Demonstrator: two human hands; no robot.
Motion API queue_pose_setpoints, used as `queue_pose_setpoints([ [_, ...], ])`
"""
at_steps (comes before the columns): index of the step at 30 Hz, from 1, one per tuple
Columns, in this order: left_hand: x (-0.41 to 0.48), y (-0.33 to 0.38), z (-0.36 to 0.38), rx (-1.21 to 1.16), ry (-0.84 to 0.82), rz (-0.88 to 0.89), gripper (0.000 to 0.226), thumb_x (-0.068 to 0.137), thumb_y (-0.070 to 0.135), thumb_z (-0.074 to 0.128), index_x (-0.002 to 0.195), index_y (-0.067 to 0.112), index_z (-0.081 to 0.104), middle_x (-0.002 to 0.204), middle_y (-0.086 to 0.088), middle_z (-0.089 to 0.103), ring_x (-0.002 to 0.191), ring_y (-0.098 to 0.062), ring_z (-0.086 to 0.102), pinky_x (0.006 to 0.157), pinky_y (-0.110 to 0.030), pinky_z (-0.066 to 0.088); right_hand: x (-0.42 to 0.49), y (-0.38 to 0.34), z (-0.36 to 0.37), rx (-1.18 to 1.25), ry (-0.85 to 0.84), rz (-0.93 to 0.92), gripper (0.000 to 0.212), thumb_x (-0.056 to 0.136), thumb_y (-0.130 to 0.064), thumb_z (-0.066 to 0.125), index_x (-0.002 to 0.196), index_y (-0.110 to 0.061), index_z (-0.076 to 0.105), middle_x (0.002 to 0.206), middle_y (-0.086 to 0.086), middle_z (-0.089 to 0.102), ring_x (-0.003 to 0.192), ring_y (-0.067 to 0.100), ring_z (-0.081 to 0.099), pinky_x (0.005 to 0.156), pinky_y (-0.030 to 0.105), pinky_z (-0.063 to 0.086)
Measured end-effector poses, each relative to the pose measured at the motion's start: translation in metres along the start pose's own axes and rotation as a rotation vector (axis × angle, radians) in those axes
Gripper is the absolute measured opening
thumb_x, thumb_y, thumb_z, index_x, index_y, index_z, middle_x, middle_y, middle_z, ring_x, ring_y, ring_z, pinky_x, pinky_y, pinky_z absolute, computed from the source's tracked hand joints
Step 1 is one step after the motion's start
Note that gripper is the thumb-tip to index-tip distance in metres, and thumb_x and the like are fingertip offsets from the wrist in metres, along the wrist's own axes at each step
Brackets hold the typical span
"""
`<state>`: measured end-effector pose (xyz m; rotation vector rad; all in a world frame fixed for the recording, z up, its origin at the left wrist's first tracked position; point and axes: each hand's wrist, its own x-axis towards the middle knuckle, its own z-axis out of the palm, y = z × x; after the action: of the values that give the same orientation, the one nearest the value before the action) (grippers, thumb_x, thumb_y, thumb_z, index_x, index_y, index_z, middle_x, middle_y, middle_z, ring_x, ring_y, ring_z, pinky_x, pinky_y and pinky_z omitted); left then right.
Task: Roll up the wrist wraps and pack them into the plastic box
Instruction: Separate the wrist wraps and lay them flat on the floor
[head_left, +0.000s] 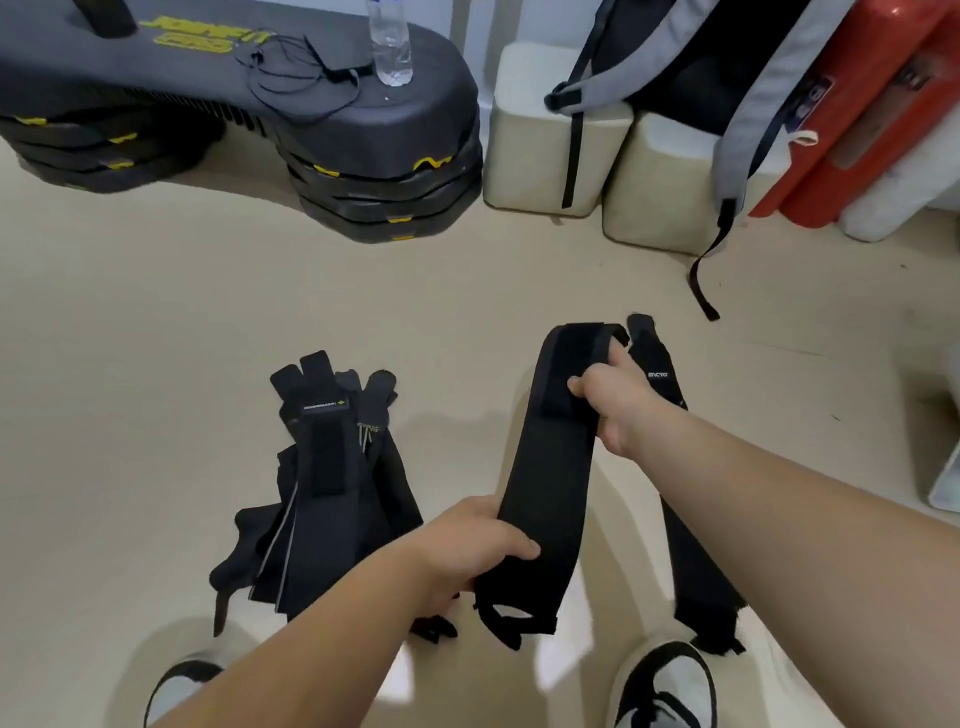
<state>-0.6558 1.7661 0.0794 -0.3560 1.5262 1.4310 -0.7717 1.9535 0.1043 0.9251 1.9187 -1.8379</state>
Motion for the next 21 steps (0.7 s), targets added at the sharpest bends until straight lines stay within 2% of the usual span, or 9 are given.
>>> queue_pose_setpoints([
  [3, 0.033, 0.007, 0.012, 0.024, 0.02, -0.03, 0.036, 0.095, 0.015, 0.066, 0.13, 0.018, 0.067, 0.118, -0.003, 0.078, 0.11, -0.024, 0.075, 0.076, -0.03, 0.059, 0.028, -0.018, -0.015, -0.088, -0.012, -0.067, 0.075, 0.097, 0.011, 0.049, 0.151, -0.041, 0.049, 0.123, -0.007, 0.066, 0.113, 0.02, 0.063, 0.087, 0.037, 0.058],
  [5, 0.056, 0.01, 0.025, 0.015, 0.017, -0.041, 0.032, 0.099, 0.015, 0.065, 0.131, 0.019, 0.066, 0.118, -0.001, 0.078, 0.109, -0.023, 0.075, 0.075, -0.031, 0.062, 0.043, -0.02, -0.028, -0.158, -0.023, -0.104, 0.081, 0.097, 0.007, 0.054, 0.156, -0.047, 0.041, 0.125, -0.005, 0.068, 0.118, 0.022, 0.064, 0.096, 0.037, 0.056],
  [6, 0.068, 0.01, 0.032, 0.003, 0.014, -0.047, 0.031, 0.1, 0.015, 0.065, 0.13, 0.019, 0.066, 0.118, -0.001, 0.078, 0.109, -0.022, 0.075, 0.076, -0.032, 0.063, 0.049, -0.014, -0.034, -0.212, -0.019, -0.116, 0.084, 0.098, 0.004, 0.057, 0.16, -0.048, 0.033, 0.127, -0.003, 0.067, 0.118, 0.022, 0.063, 0.094, 0.033, 0.054],
  [8, 0.09, 0.003, 0.044, -0.042, 0.026, -0.066, 0.028, 0.1, 0.015, 0.063, 0.128, 0.018, 0.067, 0.117, -0.004, 0.079, 0.106, -0.024, 0.076, 0.077, -0.035, 0.065, 0.058, 0.009, -0.043, -0.41, 0.05, -0.115, 0.089, 0.1, -0.003, 0.06, 0.166, -0.042, 0.015, 0.141, 0.002, 0.054, 0.119, 0.023, 0.058, 0.089, 0.028, 0.048],
  [10, 0.11, -0.012, 0.054, -0.058, 0.082, -0.115, 0.023, 0.101, 0.015, 0.059, 0.123, 0.015, 0.067, 0.113, -0.008, 0.079, 0.095, -0.023, 0.078, 0.076, -0.036, 0.066, 0.066, 0.047, -0.053, -0.698, 0.113, -0.086, 0.086, 0.101, -0.011, 0.06, 0.167, -0.037, 0.011, 0.159, 0.009, 0.035, 0.126, 0.032, 0.054, 0.09, 0.035, 0.05],
  [13, 0.126, -0.038, 0.061, 0.069, 0.148, -0.195, 0.019, 0.094, 0.01, 0.053, 0.106, 0.011, 0.067, 0.097, -0.01, 0.075, 0.076, -0.024, 0.068, 0.068, -0.034, 0.057, 0.069, 0.108, -0.056, -0.878, -0.077, -0.041, 0.07, 0.104, -0.015, 0.056, 0.166, -0.025, 0.025, 0.165, 0.01, 0.035, 0.135, 0.034, 0.053, 0.103, 0.039, 0.052],
  [16, 0.128, -0.049, 0.055, 0.226, 0.16, -0.237, 0.017, 0.089, 0.004, 0.046, 0.087, 0.012, 0.06, 0.087, -0.013, 0.063, 0.079, -0.03, 0.058, 0.066, -0.035, 0.048, 0.062, 0.152, -0.043, -1.062, -0.328, -0.068, 0.062, 0.106, -0.023, 0.052, 0.164, -0.024, 0.03, 0.169, 0.006, 0.032, 0.151, 0.029, 0.038, 0.121, 0.042, 0.037],
  [18, 0.124, -0.048, 0.049, 0.232, 0.17, -0.245, 0.018, 0.095, 0.005, 0.047, 0.094, 0.016, 0.061, 0.094, -0.012, 0.067, 0.085, -0.029, 0.061, 0.069, -0.035, 0.05, 0.057, 0.171, -0.037, -1.239, -0.472, -0.078, 0.061, 0.108, -0.025, 0.048, 0.165, -0.027, 0.027, 0.173, 0.003, 0.022, 0.156, 0.029, 0.026, 0.124, 0.045, 0.032],
  [21, 0.121, -0.048, 0.033, 0.156, 0.255, -0.243, 0.024, 0.1, 0.006, 0.053, 0.117, 0.018, 0.064, 0.11, -0.009, 0.073, 0.102, -0.027, 0.072, 0.081, -0.039, 0.061, 0.052, 0.182, -0.036, -1.404, -0.54, -0.003, 0.067, 0.109, -0.029, 0.046, 0.168, -0.034, 0.013, 0.176, -0.002, -0.004, 0.162, 0.026, 0.001, 0.129, 0.048, 0.023],
])
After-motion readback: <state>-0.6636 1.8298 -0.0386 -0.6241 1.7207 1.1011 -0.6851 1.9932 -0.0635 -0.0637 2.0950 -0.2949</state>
